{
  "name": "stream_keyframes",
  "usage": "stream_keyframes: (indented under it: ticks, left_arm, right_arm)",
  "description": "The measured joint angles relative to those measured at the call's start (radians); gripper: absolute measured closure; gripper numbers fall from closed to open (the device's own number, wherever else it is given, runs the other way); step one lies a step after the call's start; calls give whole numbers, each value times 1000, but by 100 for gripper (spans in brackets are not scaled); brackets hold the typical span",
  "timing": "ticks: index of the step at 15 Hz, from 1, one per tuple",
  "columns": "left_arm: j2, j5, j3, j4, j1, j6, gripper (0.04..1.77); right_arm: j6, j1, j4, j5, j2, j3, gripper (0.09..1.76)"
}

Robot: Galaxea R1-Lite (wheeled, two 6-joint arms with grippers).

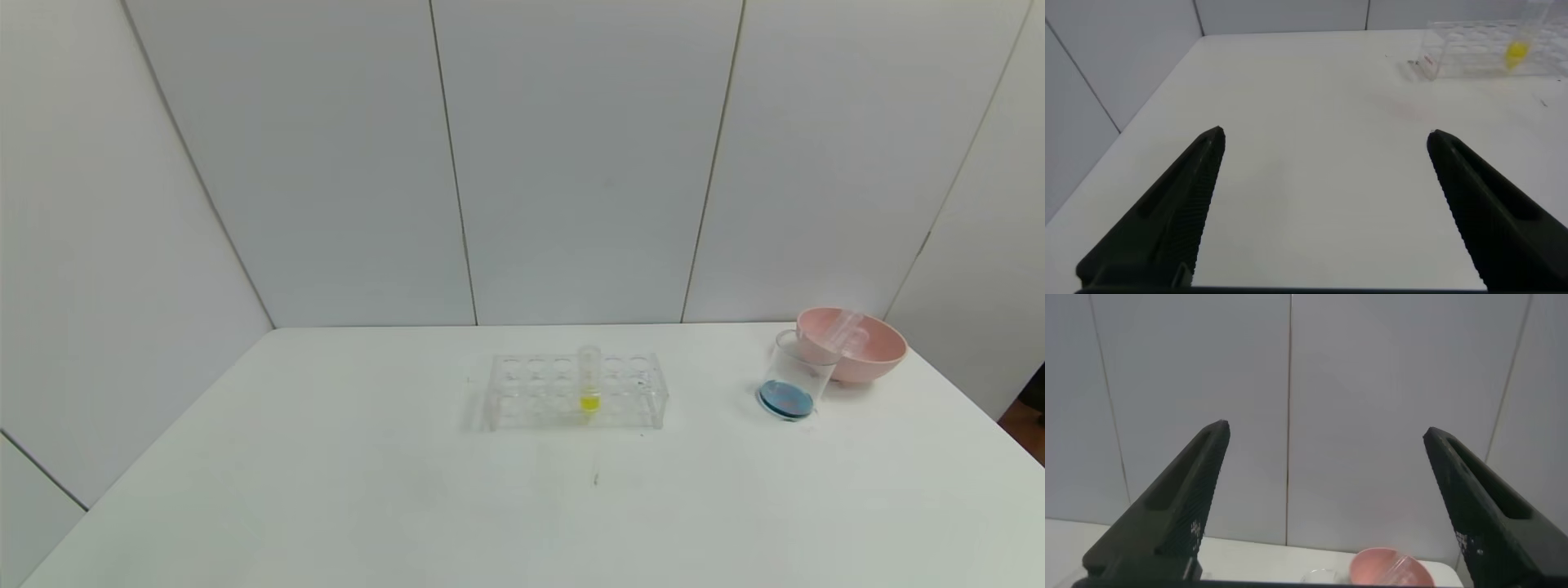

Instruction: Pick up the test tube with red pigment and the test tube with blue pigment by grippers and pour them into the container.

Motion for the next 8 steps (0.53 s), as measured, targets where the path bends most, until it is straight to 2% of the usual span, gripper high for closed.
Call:
stream_keyframes:
  ticks: [3, 8]
  left_arm:
    - [0, 0, 0, 0, 0, 0, 5]
    - [0, 0, 0, 0, 0, 0, 5]
  right_arm:
    - [0, -11, 157, -12, -293, 93, 15]
    - [-1, -30, 611, -24, -769, 111, 15]
